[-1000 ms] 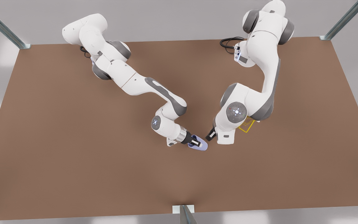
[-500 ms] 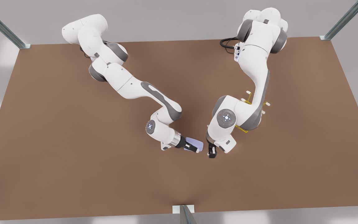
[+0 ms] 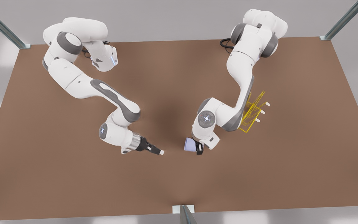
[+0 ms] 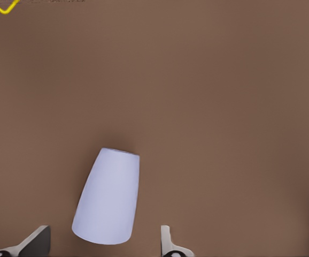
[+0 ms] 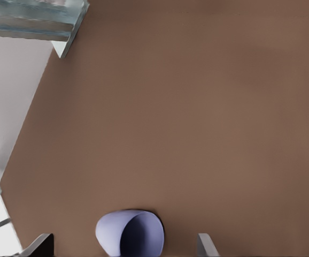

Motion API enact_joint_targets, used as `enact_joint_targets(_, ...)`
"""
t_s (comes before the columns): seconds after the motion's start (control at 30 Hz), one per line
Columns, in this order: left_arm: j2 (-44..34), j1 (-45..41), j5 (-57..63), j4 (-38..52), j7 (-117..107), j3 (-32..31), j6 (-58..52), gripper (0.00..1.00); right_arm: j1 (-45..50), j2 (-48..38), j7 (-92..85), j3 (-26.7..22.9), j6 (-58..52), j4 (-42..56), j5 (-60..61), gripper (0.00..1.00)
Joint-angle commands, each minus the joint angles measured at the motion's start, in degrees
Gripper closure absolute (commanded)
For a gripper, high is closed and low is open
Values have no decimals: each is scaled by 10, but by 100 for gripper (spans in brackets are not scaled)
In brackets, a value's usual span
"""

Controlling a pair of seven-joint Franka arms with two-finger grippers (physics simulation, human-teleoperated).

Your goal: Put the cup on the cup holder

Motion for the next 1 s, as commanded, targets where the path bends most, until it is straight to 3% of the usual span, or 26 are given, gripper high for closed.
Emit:
enact_joint_targets(0.0, 12, -7, 12, -5, 113, 0, 3, 0, -61, -71, -33, 1, -234, -5, -42, 0)
enact_joint_targets(0.03, 12, -6, 18, -6, 139, -1, 3, 0, -77, -129, -109, -23, -320, -5, -50, 0)
enact_joint_targets(0.07, 18, -7, 18, -6, 164, -1, 3, 0, -58, -194, -203, -83, -402, -7, -63, 0)
enact_joint_targets(0.1, 19, -7, 18, -8, 189, -2, 3, 0, -35, -226, -276, -127, -479, -3, -144, 0)
enact_joint_targets(0.13, 19, -8, 18, -16, 207, -3, 4, 0, -37, -229, -281, -122, -525, 4, -216, 0)
enact_joint_targets(0.23, 20, -4, 18, -16, 314, -3, 4, 0, -89, -293, -308, -133, -584, 2, -236, 0)
enact_joint_targets(0.27, 28, -6, 18, -16, 336, -3, 4, 0, 5, -349, -415, -270, -621, -1, -203, 0)
enact_joint_targets(0.3, 36, -7, 19, -16, 369, -3, 4, 0, 92, -421, -508, -428, -636, -10, -80, 0)
enact_joint_targets(0.33, 44, -8, 20, -16, 385, -3, 5, 0, 106, -462, -518, -473, -676, -10, -40, 0)
enact_joint_targets(0.4, 56, -9, 22, -26, 388, -3, 52, 0, 112, -468, -515, -469, -701, -5, -41, 0)
enact_joint_targets(0.63, 66, -9, 23, -26, 389, -2, 52, 0, 117, -453, -451, -398, -712, 18, -48, 0)
enact_joint_targets(0.73, 61, -6, 21, -23, 396, -3, 48, 0, 119, -421, -449, -394, -699, 52, -50, 0)
enact_joint_targets(0.87, 60, -5, 20, -22, 400, -3, 46, 0, 165, -376, -449, -392, -596, 48, -142, 0)
enact_joint_targets(0.97, 62, -4, 21, -25, 400, -3, 46, 0, 165, -374, -449, -392, -595, 50, -143, 0)
